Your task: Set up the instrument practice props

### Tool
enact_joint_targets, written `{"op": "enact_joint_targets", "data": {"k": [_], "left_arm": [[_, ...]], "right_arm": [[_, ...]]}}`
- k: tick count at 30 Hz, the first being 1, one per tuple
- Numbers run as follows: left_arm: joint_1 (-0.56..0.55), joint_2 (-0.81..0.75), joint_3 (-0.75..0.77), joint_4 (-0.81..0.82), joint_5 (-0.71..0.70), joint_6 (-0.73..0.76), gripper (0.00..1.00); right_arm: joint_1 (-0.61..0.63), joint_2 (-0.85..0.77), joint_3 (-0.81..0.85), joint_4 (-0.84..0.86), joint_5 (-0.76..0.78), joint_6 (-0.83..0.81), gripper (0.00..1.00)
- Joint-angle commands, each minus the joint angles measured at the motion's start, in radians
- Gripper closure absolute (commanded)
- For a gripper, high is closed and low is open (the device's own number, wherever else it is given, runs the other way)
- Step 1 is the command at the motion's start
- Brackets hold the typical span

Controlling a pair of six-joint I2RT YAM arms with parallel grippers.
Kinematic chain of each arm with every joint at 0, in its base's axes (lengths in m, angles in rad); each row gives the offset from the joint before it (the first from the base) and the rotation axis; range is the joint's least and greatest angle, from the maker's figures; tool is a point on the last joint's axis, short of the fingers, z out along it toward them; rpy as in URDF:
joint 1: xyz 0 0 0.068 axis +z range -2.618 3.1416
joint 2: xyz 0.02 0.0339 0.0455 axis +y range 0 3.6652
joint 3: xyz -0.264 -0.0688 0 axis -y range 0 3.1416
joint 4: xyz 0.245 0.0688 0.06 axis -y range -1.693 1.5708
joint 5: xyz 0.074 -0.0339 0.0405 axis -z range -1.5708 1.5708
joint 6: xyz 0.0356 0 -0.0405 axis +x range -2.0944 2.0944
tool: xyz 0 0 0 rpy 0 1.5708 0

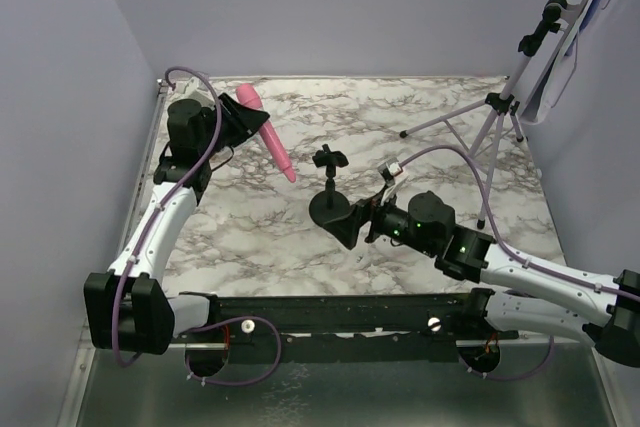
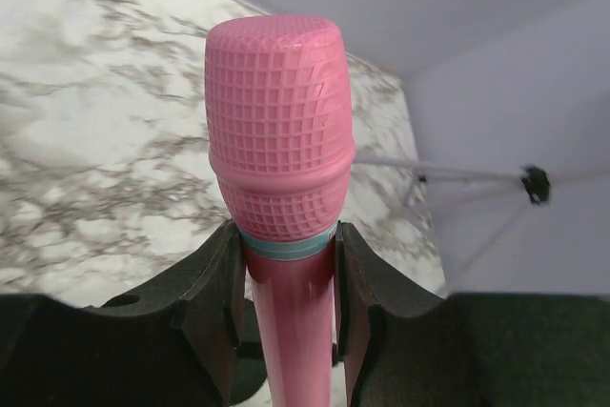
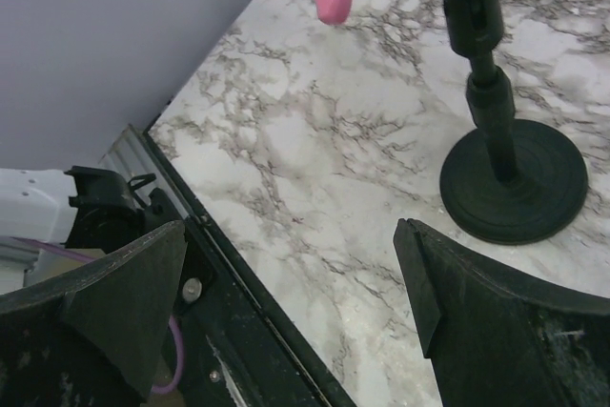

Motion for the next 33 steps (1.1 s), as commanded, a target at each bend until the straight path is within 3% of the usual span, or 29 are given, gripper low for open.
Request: {"op": "enact_joint_targets", "data": {"k": [1,9,15,19,24,26,31,33], "left_arm": [[-0.015,-0.031,0.036,0.223,0.402,0.049,1.0],[-0.06,-0.047,0.182,0.225,0.526,0.004,1.0],[-0.136,-0.03,0.274,0.166,0.61,-0.058,1.0],[-0.201,-0.063,0.224,0.178,0.573,-0.054,1.0],[-0.381,-0.144,0.087,0.275,0.407,0.011,1.0],[-0.45,-0.191,0.032,0.328,0.317,0.044,1.0],[-0.491,-0.184,0.022,0.345,0.287,0.063,1.0],[-0.492,-0.188,0.015,0.35,0.263,0.057,1.0]], "right_arm": [[0.0,0.022,0.051,0.091,-0.111,-0.016,0.0],[0.0,0.04,0.053,0.21,-0.175,0.005,0.0],[0.0,0.045,0.069,0.232,-0.069,0.12,0.0],[-0.001,0.05,0.041,0.347,-0.053,0.176,0.01],[-0.001,0.059,0.039,0.417,-0.054,0.173,0.02],[0.0,0.043,0.027,0.426,-0.026,0.173,0.09],[0.0,0.028,-0.029,0.524,-0.072,0.142,0.48],[0.0,0.042,-0.028,0.529,-0.111,0.142,0.48]]}}
